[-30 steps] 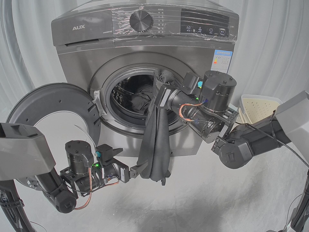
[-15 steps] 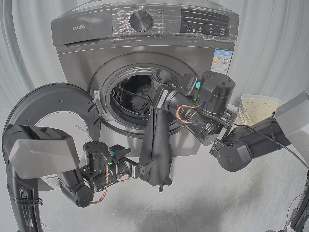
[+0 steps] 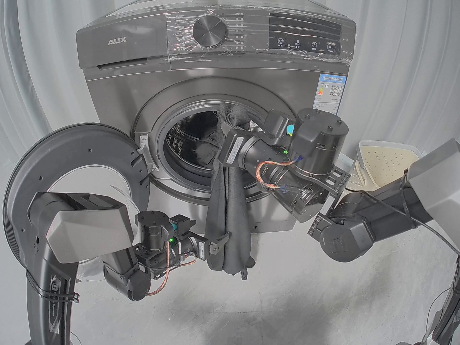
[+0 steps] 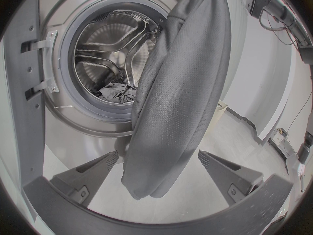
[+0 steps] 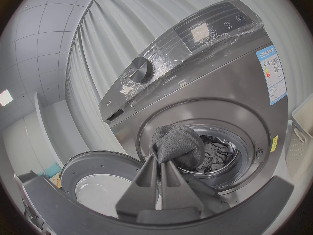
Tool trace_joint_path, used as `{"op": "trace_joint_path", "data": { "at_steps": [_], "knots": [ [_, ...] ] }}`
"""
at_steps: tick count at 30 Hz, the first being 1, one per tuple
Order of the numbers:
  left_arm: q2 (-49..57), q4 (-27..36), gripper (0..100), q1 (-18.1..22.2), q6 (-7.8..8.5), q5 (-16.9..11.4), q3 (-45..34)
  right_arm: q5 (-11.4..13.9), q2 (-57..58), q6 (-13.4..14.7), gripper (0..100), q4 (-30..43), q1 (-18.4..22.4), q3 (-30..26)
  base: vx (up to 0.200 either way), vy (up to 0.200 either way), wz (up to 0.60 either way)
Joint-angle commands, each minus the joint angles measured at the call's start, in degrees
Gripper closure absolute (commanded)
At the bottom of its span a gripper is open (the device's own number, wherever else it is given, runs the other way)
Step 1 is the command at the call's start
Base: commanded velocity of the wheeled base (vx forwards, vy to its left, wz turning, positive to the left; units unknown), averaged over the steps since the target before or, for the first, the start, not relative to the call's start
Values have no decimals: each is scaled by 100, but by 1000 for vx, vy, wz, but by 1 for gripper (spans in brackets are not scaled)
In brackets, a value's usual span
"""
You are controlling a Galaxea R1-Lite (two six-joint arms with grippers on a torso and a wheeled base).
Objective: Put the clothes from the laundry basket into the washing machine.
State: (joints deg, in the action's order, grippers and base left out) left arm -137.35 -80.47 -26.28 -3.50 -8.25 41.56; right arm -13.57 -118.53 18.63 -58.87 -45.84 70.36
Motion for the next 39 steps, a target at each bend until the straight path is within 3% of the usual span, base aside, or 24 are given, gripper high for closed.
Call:
{"op": "trace_joint_path", "data": {
  "at_steps": [1, 7, 8, 17, 25, 30, 34, 39],
  "knots": [
    [-336, 23, 0, 44, -2, -27, 309, 3, 14, 1, 100, -2, -39, -5, 0, 0, 0],
    [-776, 146, 0, 106, -2, -71, 933, 3, 32, 1, 100, -11, -57, -32, 0, 0, 0],
    [-802, 198, 100, 150, -2, -71, 1030, 3, 32, 1, 100, -11, -48, -49, 0, 0, 0],
    [-626, 67, 100, 194, -2, -71, 1012, 12, 5, 45, 100, -134, 92, -260, 0, 0, 0],
    [850, -733, 100, 53, 51, -80, -526, 276, -83, -17, 100, -424, 567, -937, 0, 0, 0],
    [1378, -848, 100, -105, 200, -71, -1282, 399, -478, -52, 100, -854, 734, -1157, 0, 0, 0],
    [1474, -856, 100, -202, 253, -45, -1247, 416, -803, -316, 100, -1224, 760, -1253, 0, 0, 0],
    [1870, -856, 100, -219, 183, -45, -1229, 513, -874, -360, 100, -1417, 752, -1271, 0, 0, 0]
  ]
}}
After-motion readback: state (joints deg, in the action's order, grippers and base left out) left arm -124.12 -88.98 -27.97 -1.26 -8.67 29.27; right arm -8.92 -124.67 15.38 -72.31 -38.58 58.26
